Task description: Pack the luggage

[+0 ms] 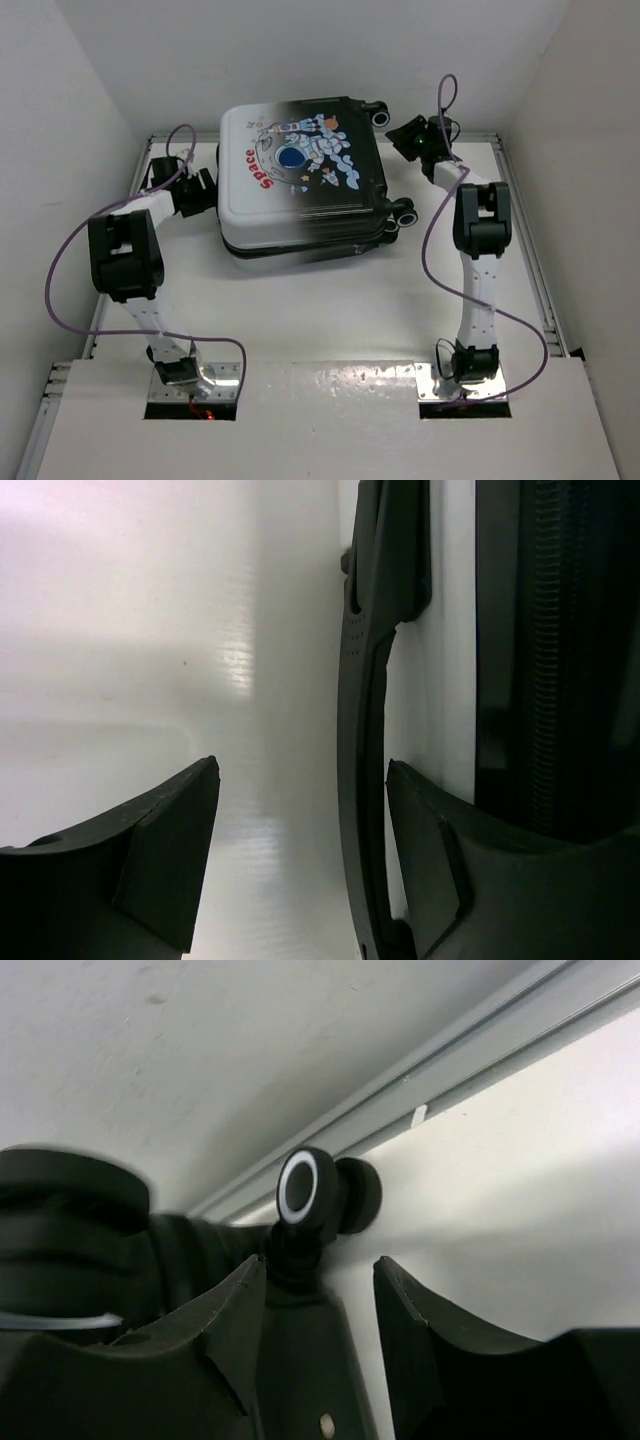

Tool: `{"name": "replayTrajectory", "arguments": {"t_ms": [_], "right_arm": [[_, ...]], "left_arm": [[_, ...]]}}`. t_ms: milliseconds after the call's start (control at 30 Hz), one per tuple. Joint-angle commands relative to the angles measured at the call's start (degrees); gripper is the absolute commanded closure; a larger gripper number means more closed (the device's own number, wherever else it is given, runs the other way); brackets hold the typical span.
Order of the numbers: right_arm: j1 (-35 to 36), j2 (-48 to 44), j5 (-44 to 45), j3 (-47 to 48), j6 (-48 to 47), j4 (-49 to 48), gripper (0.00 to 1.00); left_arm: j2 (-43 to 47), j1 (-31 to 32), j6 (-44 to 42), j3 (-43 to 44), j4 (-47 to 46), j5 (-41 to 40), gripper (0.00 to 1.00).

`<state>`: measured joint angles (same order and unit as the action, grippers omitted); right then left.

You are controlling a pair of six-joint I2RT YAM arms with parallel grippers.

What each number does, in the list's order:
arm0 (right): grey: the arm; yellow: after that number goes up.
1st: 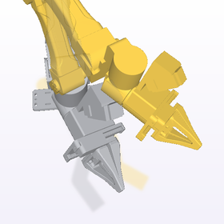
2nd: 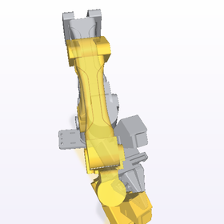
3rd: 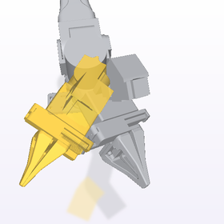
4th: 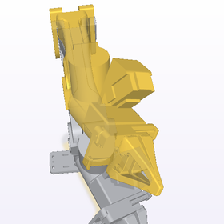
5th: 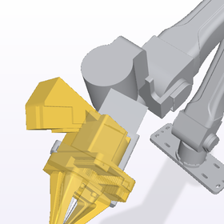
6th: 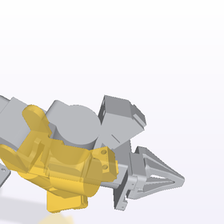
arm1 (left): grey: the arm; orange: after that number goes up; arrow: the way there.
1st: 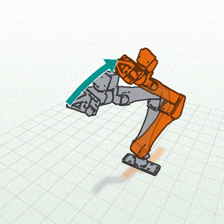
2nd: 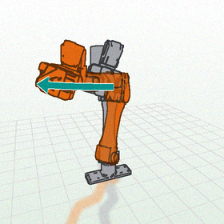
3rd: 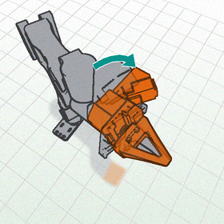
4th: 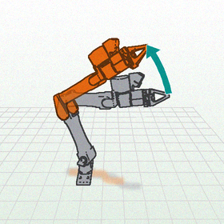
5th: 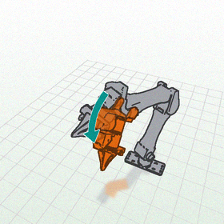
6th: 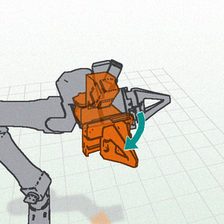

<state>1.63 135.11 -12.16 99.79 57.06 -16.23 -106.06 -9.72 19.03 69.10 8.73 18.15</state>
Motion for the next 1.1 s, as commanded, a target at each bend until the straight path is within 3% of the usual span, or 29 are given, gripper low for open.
{"name": "replayTrajectory", "arguments": {"t_ms": [0, 133, 400, 667, 900, 967, 1067], "right_arm": [[1.36, 4.87, -1.01, 8.20, 8.31, -3.46, 0.53], [3.99, 12.08, -1.02, 19.36, 13.60, -3.37, 0.47], [8.83, 19.04, 0.30, 32.66, 25.28, -5.66, 0.40], [10.24, 20.46, 1.88, 44.87, 24.60, -10.66, 0.33], [10.06, 18.09, 0.74, 45.06, 22.32, -11.90, 0.32], [9.54, 16.16, -0.40, 39.98, 20.82, -10.93, 0.34], [7.61, 12.13, -2.33, 29.61, 17.57, -9.09, 0.44]], "left_arm": [[-1.42, 1.98, -0.91, 0.25, -1.96, 5.57, 0.30], [-2.65, 1.98, -2.23, 0.24, -1.96, 5.58, 0.30], [-5.21, 3.04, -2.77, 0.77, -0.73, 5.58, 0.30], [-5.74, 4.09, -4.35, 1.30, -0.21, 6.11, 0.30], [-5.82, 4.09, -4.35, 1.30, -0.21, 4.61, 0.27], [-5.30, 4.09, -3.74, 1.30, -0.21, 4.61, 0.27], [-4.77, 3.39, -3.73, 1.30, 0.32, 4.61, 0.27]]}}
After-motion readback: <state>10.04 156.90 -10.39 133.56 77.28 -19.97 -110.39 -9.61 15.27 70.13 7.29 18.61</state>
